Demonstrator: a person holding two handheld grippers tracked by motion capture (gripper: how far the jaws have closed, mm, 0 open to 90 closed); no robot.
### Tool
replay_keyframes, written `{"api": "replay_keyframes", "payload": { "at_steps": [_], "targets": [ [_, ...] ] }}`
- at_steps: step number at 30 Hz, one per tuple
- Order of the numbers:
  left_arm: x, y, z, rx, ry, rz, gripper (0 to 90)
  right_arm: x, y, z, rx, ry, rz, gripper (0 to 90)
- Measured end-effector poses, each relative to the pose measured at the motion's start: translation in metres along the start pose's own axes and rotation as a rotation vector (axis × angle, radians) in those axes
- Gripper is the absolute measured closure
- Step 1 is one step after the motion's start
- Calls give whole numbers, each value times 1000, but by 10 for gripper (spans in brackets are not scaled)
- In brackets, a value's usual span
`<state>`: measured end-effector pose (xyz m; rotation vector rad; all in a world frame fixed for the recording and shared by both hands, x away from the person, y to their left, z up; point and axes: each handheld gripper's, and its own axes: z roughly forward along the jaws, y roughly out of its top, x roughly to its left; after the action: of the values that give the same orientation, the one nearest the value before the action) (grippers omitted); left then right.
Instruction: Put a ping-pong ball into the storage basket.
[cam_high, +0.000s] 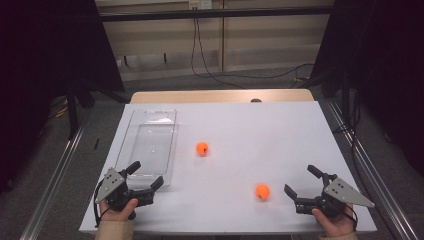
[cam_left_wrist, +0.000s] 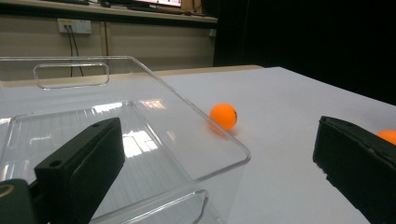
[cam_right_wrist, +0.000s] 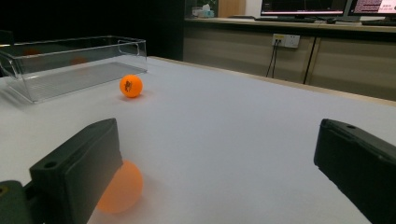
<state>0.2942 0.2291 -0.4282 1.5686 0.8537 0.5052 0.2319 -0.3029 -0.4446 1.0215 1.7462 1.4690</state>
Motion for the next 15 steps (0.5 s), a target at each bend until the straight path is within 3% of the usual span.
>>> {"api": "replay_keyframes", "payload": {
  "at_steps": [15],
  "targets": [
    [-10, 7, 10, 4, -59, -24, 20, 1, 2, 4, -6, 19, 1, 7]
  ]
}}
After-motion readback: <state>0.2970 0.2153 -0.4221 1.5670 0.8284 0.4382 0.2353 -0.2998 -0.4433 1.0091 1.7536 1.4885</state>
